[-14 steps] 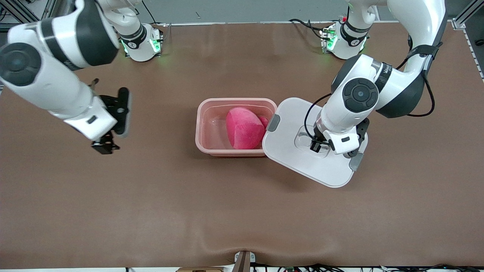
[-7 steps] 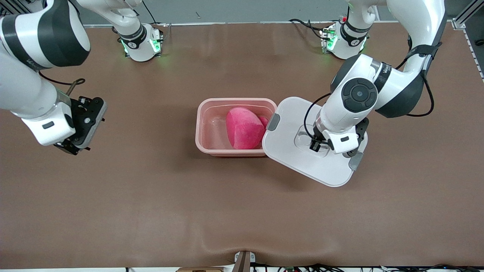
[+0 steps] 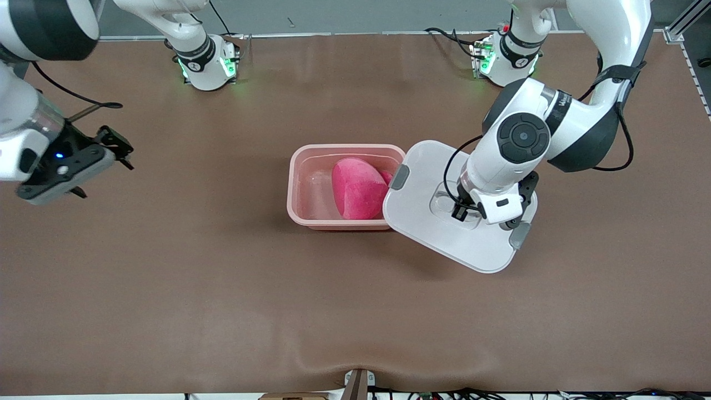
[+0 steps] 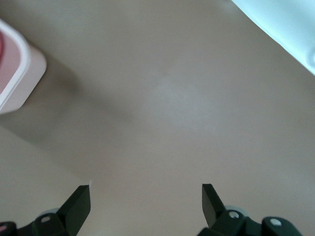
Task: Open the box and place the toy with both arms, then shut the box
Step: 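Withdraw the right gripper to its rest side while the left gripper holds the lid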
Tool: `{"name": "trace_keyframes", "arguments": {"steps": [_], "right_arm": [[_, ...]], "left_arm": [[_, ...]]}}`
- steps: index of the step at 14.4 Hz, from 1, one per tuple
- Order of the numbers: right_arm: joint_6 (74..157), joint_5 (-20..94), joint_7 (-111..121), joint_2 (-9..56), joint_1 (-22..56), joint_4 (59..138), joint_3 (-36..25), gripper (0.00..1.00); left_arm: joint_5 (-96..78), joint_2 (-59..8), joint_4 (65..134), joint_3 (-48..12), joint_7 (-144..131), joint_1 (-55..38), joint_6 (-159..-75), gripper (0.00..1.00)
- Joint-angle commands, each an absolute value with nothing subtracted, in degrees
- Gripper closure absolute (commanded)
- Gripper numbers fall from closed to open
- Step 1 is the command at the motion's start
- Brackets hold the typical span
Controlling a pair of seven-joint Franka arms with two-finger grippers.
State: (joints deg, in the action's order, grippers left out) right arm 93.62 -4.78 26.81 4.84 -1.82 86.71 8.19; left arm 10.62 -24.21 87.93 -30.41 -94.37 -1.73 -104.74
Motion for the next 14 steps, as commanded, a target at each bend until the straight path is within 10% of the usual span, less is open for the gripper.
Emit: {"name": "trace_keyframes", "arguments": {"steps": [1,6,14], "right_arm": [[94.13,-4.75,22.94,-0.08,-6.49,90.96,8.62,0.00],[87.89,4.10,21.27,0.17,-2.03,88.95,-5.51,0.00],[86.67,-0.17,11.34,0.26,-1.41,87.37,-5.71,0.00]], "left_arm": [[9.40,-23.03,88.42,-30.50,-94.22,-1.58,-103.89,1.00],[9.40,-22.94,88.42,-30.50,-94.39,-1.49,-103.45,1.00],[9.40,-22.68,88.33,-30.50,-94.39,-1.32,-102.22,1.00]]}}
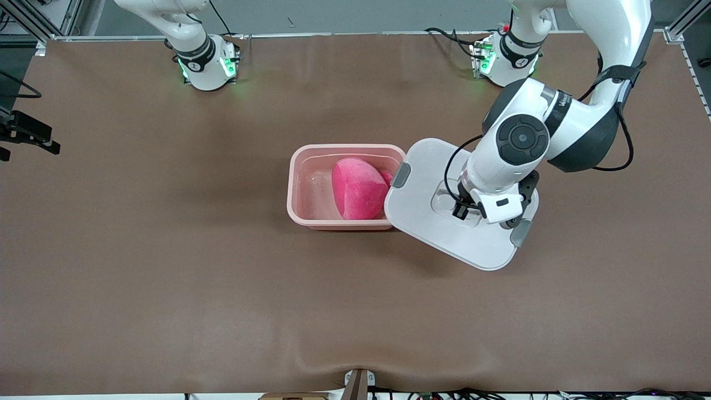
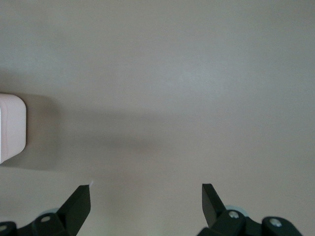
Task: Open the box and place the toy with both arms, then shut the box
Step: 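Carry the lid over the box with the left gripper and lower it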
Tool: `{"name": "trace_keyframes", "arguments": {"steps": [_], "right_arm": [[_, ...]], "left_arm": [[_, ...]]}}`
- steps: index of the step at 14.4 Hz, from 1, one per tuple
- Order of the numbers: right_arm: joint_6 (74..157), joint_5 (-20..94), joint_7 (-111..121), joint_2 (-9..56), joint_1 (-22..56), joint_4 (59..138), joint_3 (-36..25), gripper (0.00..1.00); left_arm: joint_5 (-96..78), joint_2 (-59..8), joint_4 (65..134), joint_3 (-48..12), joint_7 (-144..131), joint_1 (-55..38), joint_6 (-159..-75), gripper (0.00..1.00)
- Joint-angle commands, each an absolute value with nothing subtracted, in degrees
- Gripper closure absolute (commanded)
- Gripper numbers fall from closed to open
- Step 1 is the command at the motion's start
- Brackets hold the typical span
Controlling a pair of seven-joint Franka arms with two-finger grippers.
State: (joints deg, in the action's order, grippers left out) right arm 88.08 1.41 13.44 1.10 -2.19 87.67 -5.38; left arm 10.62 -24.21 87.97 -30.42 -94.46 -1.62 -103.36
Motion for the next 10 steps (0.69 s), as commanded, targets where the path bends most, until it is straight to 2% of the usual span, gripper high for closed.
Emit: {"name": "trace_keyframes", "arguments": {"steps": [1,6,10], "right_arm": [[86.49,-0.09,11.34,0.35,-1.49,87.19,-5.71,0.00],[85.69,-0.88,10.02,0.35,-1.32,87.10,-5.62,0.00],[85.69,-1.40,8.88,0.44,-1.49,87.10,-5.62,0.00]], "left_arm": [[9.40,-22.68,88.33,-30.50,-94.48,-1.32,-102.22,1.00],[9.32,-23.20,87.89,-30.93,-98.60,-2.81,-103.09,1.00],[9.67,-23.29,87.80,-31.46,-110.62,-6.32,-108.27,1.00]]}}
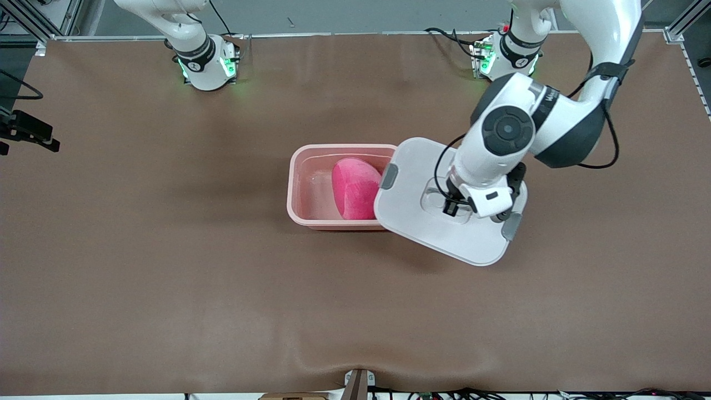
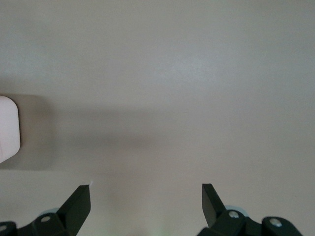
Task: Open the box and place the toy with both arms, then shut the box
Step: 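Carry the lid over the box with the left gripper and lower it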
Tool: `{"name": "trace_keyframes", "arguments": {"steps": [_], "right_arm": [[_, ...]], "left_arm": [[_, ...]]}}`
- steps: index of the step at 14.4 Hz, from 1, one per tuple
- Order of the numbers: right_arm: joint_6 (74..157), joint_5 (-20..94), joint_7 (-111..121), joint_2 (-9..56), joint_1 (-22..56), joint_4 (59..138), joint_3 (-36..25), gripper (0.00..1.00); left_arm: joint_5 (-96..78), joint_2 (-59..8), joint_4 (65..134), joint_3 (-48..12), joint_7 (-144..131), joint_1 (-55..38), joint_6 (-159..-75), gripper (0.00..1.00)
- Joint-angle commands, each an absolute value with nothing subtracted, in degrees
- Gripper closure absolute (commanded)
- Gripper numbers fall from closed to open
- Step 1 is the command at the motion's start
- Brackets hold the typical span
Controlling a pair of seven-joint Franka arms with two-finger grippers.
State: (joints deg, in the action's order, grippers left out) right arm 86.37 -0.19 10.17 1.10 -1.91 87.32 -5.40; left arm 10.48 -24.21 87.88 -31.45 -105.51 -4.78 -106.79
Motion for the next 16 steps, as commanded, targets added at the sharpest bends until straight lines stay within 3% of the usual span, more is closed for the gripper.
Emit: {"name": "trace_keyframes", "arguments": {"steps": [1,16], "right_arm": [[85.78,-1.32,8.96,0.53,-1.49,87.10,-5.62,0.00],[85.69,-1.23,8.88,0.88,-0.35,85.43,-5.80,0.00]], "left_arm": [[9.67,-23.20,87.89,-31.73,-113.26,-7.29,-109.33,1.00],[28.64,-29.35,88.33,-31.73,-155.19,-23.55,-123.31,1.00]]}}
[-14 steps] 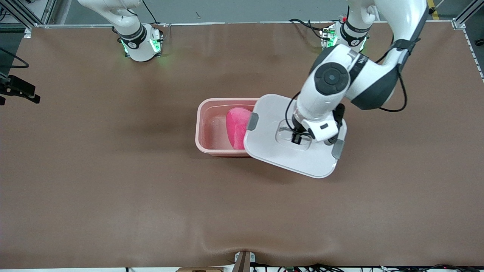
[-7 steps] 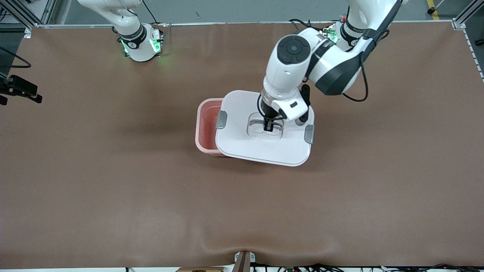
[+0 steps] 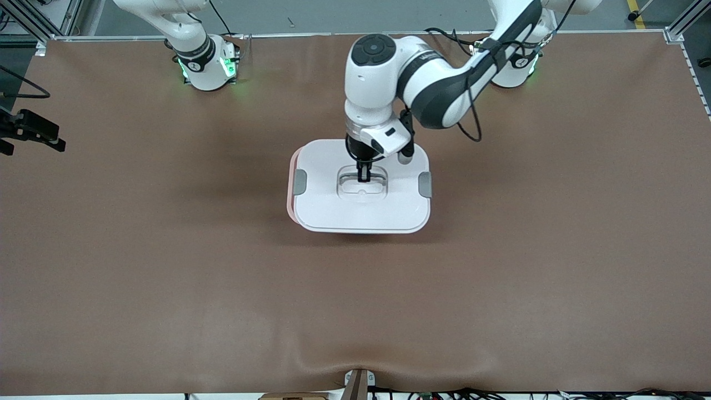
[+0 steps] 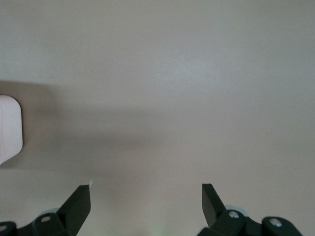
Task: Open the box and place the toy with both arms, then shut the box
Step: 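Carry the lid over the box with the left gripper and lower it, then press the lid down onto the box with the left gripper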
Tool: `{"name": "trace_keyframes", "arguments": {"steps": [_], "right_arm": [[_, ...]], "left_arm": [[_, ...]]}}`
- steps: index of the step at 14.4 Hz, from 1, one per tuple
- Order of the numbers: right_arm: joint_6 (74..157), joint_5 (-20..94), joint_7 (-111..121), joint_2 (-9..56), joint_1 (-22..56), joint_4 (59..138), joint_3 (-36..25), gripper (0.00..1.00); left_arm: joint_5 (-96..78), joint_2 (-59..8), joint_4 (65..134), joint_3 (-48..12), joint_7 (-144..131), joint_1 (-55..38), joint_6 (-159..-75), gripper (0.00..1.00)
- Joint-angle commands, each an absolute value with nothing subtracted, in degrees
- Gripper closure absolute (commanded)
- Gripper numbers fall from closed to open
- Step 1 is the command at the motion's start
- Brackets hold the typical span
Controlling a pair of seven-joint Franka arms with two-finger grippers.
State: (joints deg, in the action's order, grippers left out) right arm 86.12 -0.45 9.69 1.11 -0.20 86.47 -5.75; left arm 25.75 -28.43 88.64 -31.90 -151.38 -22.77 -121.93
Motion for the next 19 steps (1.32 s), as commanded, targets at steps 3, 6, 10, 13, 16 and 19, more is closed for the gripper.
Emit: {"name": "trace_keyframes", "arguments": {"steps": [3,6,10,13,16,19], "right_arm": [[85.69,-1.23,9.14,0.88,-0.26,85.43,-5.80,0.00],[85.69,-1.23,9.14,0.88,-0.26,85.34,-5.89,0.00],[85.61,-1.14,9.05,0.88,-0.35,85.43,-5.89,0.00],[85.78,-0.97,8.70,0.88,-0.44,85.25,-5.89,0.00],[85.69,-1.14,8.88,0.88,-0.18,85.25,-5.89,0.00],[85.61,-1.23,9.23,0.88,-0.35,85.25,-5.89,0.00]], "left_arm": [[30.14,-30.58,88.33,-31.73,-157.84,-24.96,-123.92,1.00],[34.61,-32.25,88.33,-31.73,-161.62,-26.54,-124.10,1.00],[35.24,-32.87,88.42,-31.73,-161.98,-26.98,-124.10,1.00],[35.24,-33.31,88.77,-31.64,-161.89,-27.60,-124.10,1.00],[35.33,-34.01,88.77,-31.64,-161.98,-27.60,-124.10,1.00],[35.42,-34.10,89.29,-31.64,-162.25,-27.60,-124.01,1.00]]}}
